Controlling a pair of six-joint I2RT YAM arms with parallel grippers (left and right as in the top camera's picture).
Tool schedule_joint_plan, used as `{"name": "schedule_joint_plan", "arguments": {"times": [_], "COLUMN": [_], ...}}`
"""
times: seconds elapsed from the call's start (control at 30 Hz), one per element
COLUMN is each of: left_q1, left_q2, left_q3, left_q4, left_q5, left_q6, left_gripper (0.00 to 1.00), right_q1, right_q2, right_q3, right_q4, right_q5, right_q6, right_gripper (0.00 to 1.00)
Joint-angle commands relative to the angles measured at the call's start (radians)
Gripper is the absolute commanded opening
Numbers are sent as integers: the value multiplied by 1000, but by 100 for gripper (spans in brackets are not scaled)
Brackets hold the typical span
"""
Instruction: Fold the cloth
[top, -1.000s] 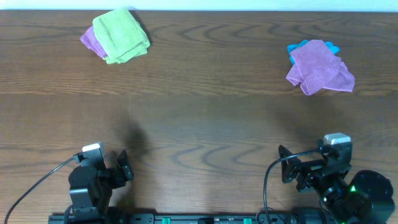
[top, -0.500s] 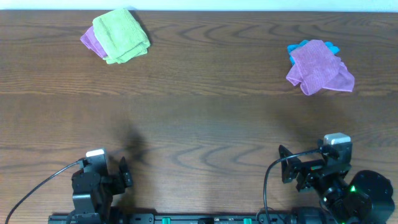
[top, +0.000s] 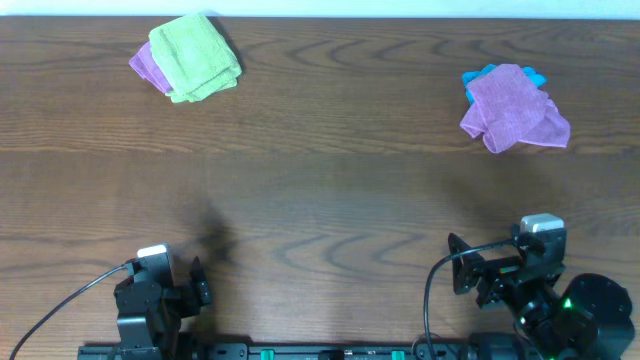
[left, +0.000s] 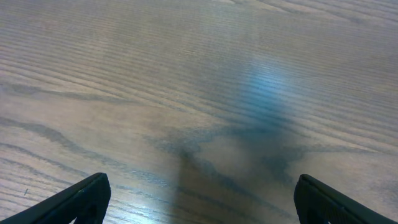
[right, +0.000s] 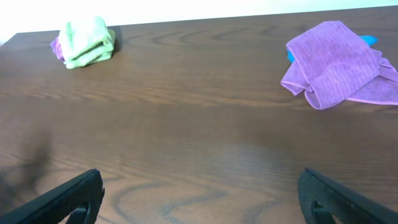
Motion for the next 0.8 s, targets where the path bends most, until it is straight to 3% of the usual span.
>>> {"name": "schedule_joint_plan", "arguments": {"times": [0.0, 0.77], "left_q1": [-7, -7], "left_q2": [-11, -11], "left_q3": [-17, -17], "left_q4": [-55, -55], "left_q5": [-17, -17], "left_q6": [21, 21], "left_gripper": [96, 95], "right_q1": [-13, -13], "right_q2": [-1, -1], "right_q3": [-2, -2], "right_q4": [1, -32], "right_q5": [-2, 18], "right_q6": [12, -10], "right_gripper": [99, 99]}}
